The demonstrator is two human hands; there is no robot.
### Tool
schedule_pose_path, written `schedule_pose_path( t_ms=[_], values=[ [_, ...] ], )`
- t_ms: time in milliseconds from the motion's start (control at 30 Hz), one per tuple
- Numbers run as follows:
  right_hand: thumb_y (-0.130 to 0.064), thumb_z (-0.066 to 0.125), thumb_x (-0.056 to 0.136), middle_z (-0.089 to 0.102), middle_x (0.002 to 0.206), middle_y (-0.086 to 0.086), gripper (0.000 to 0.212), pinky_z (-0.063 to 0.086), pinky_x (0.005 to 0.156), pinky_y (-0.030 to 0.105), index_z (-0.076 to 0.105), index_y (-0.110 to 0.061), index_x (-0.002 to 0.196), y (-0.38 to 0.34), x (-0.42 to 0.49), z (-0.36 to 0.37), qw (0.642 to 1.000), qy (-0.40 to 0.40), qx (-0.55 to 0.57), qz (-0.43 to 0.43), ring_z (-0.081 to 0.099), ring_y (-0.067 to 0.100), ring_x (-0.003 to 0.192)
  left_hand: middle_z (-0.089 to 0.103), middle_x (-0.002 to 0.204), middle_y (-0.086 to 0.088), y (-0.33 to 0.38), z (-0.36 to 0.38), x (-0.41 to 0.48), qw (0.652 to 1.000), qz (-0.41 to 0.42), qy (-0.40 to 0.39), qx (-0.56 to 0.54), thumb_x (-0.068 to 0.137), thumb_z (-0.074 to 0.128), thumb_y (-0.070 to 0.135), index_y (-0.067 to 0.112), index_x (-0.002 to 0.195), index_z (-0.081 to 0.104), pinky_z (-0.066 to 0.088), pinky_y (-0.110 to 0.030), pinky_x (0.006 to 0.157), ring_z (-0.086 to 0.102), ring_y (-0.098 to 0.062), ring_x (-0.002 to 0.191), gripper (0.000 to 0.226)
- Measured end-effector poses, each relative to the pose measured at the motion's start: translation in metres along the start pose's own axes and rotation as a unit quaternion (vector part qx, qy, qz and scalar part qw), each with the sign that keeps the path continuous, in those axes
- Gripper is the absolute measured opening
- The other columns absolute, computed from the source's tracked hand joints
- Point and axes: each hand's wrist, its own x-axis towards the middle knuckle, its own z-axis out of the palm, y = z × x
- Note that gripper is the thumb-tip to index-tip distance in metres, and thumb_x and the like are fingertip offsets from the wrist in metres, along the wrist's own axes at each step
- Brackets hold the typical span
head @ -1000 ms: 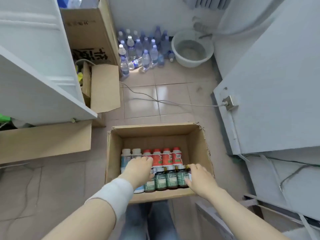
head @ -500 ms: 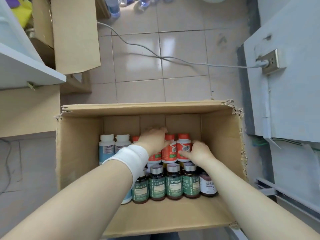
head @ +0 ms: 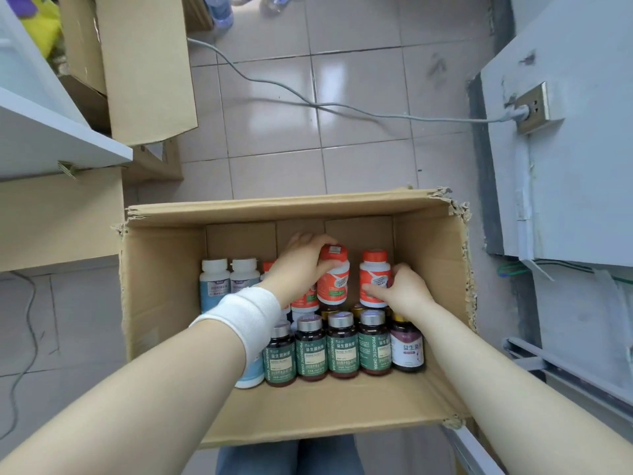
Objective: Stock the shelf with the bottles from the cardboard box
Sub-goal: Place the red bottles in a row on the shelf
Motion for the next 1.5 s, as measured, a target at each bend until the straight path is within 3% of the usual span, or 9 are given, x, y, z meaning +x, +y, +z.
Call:
schedule_pose_path(
  t_ms=[167, 333, 467, 633, 800, 1000, 1100, 1267, 1500],
  values=[
    [-0.028, 0.078, 0.073, 0.062, 0.119, 0.009, 0.060, 0.044, 0.088, 0.031, 0.048, -0.006, 0.121, -0.001, -0.045, -0.016, 0.997, 0.031, 0.053, -0.039, 0.059, 0.023, 0.107, 0.051, 0.121, -0.001, 0.016, -0.030, -0.042, 0.989, 0.020, 0.064, -0.135, 0.091, 0.058, 0.024, 0.019, 0.128, 0.050, 0.042, -0.022, 0.091, 0.054, -0.013, 0.106, 0.038],
    [-0.031, 0.078, 0.072, 0.057, 0.114, 0.001, 0.060, 0.049, 0.094, 0.041, 0.047, -0.013, 0.120, -0.004, -0.121, -0.030, 0.988, 0.032, 0.141, -0.054, 0.056, 0.016, 0.101, 0.052, 0.127, -0.003, 0.042, -0.065, -0.101, 0.952, 0.021, 0.090, -0.293, 0.093, 0.055, 0.024, 0.029, 0.123, 0.047, 0.048, -0.025, 0.086, 0.055, -0.016, 0.114, 0.031],
    [-0.032, 0.072, 0.078, 0.055, 0.127, 0.005, 0.064, 0.045, 0.097, 0.036, 0.044, -0.012, 0.131, -0.006, -0.201, -0.038, 0.975, 0.020, 0.207, -0.072, 0.055, 0.019, 0.112, 0.059, 0.116, 0.000, 0.072, -0.092, -0.161, 0.925, 0.004, 0.101, -0.367, 0.094, 0.053, 0.028, 0.025, 0.124, 0.050, 0.050, -0.036, 0.092, 0.058, -0.017, 0.108, 0.031],
    [-0.035, 0.071, 0.078, 0.059, 0.123, 0.006, 0.055, 0.048, 0.095, 0.045, 0.046, -0.018, 0.125, 0.009, -0.300, -0.020, 0.951, 0.060, 0.287, -0.101, 0.058, 0.024, 0.111, 0.064, 0.095, 0.002, 0.111, -0.110, -0.241, 0.874, 0.045, 0.079, -0.478, 0.097, 0.046, 0.024, 0.011, 0.119, 0.052, 0.054, -0.028, 0.068, 0.065, -0.013, 0.079, 0.026],
    [-0.025, 0.068, 0.082, 0.061, 0.120, 0.012, 0.048, 0.046, 0.099, 0.041, 0.048, -0.011, 0.123, 0.033, -0.407, 0.023, 0.888, 0.120, 0.426, -0.122, 0.060, 0.024, 0.107, 0.067, 0.094, -0.002, 0.140, -0.113, -0.333, 0.863, 0.120, -0.015, -0.491, 0.099, 0.041, 0.027, 0.008, 0.113, 0.048, 0.057, -0.026, 0.058, 0.066, -0.011, 0.069, 0.024],
    [-0.012, 0.060, 0.086, 0.065, 0.108, 0.014, 0.039, 0.050, 0.087, 0.027, 0.049, 0.000, 0.122, 0.072, -0.539, 0.056, 0.813, 0.190, 0.526, -0.161, 0.063, 0.017, 0.090, 0.066, 0.090, -0.010, 0.190, -0.096, -0.448, 0.868, 0.201, -0.122, -0.437, 0.097, 0.044, 0.027, 0.010, 0.109, 0.050, 0.054, -0.037, 0.069, 0.067, -0.022, 0.076, 0.021],
    [-0.010, 0.057, 0.089, 0.062, 0.111, 0.015, 0.035, 0.049, 0.092, 0.028, 0.048, -0.001, 0.121, 0.105, -0.600, 0.066, 0.782, 0.230, 0.552, -0.175, 0.060, 0.020, 0.096, 0.066, 0.092, -0.007, 0.223, -0.076, -0.511, 0.861, 0.243, -0.156, -0.419, 0.096, 0.048, 0.029, 0.013, 0.108, 0.052, 0.053, -0.040, 0.074, 0.066, -0.023, 0.079, 0.020],
    [-0.050, 0.069, 0.067, 0.066, 0.113, 0.005, 0.071, 0.045, 0.100, 0.037, 0.051, -0.008, 0.121, 0.181, -0.705, 0.087, 0.736, 0.284, 0.582, -0.201, 0.061, 0.019, 0.106, 0.067, 0.087, -0.001, 0.275, -0.018, -0.622, 0.839, 0.337, -0.187, -0.383, 0.094, 0.050, 0.027, 0.016, 0.100, 0.053, 0.058, -0.026, 0.061, 0.069, -0.010, 0.065, 0.012],
    [-0.042, 0.058, 0.067, 0.063, 0.118, 0.010, 0.055, 0.041, 0.106, 0.042, 0.053, -0.013, 0.113, 0.349, -0.855, 0.136, 0.661, 0.388, 0.605, -0.216, 0.060, 0.020, 0.109, 0.072, 0.074, 0.006, 0.343, 0.126, -0.788, 0.787, 0.426, -0.281, -0.347, 0.094, 0.049, 0.023, 0.018, 0.093, 0.057, 0.059, -0.027, 0.059, 0.070, -0.009, 0.063, 0.009]
  ],
)
